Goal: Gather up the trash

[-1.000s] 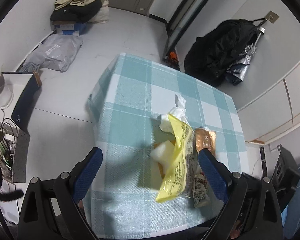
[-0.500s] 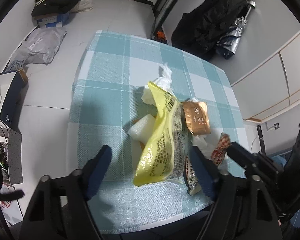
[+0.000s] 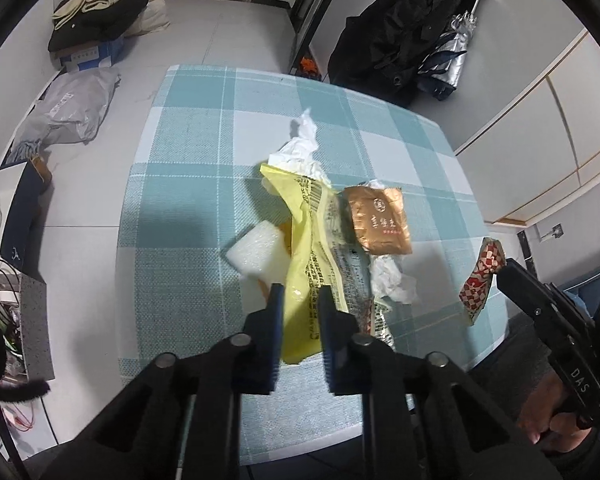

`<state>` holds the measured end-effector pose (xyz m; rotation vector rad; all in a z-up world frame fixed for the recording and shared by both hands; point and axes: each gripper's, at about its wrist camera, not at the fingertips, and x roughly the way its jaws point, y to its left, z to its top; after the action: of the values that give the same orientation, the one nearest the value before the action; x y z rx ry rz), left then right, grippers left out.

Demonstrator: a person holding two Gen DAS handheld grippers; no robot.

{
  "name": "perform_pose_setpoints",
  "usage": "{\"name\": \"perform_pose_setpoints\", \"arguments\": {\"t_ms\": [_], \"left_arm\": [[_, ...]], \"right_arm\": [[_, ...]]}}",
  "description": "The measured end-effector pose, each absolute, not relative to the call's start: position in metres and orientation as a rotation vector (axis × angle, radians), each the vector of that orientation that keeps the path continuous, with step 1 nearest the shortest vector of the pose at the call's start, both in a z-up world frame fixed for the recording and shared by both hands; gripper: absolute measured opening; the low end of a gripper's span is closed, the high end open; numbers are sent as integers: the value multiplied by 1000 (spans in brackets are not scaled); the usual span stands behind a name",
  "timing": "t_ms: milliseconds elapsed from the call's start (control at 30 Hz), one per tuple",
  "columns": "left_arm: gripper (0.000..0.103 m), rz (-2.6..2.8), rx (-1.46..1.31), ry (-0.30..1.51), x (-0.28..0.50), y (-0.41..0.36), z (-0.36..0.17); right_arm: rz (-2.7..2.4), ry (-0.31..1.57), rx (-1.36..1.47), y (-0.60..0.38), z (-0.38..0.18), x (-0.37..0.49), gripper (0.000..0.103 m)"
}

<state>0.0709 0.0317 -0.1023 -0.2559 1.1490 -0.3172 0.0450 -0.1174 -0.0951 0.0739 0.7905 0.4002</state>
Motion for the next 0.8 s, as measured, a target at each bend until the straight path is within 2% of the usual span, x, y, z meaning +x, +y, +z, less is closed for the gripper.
{"name": "perform_pose_setpoints", "arguments": {"t_ms": [233,800], "left_arm": [[2,-350,-275,1121,66,30,-93],[0,-386,-401,1063,66,31,-59]], "right_arm": [[384,778,87,-128,-91,40,7],[354,729,153,-154,-75,33,7]]}}
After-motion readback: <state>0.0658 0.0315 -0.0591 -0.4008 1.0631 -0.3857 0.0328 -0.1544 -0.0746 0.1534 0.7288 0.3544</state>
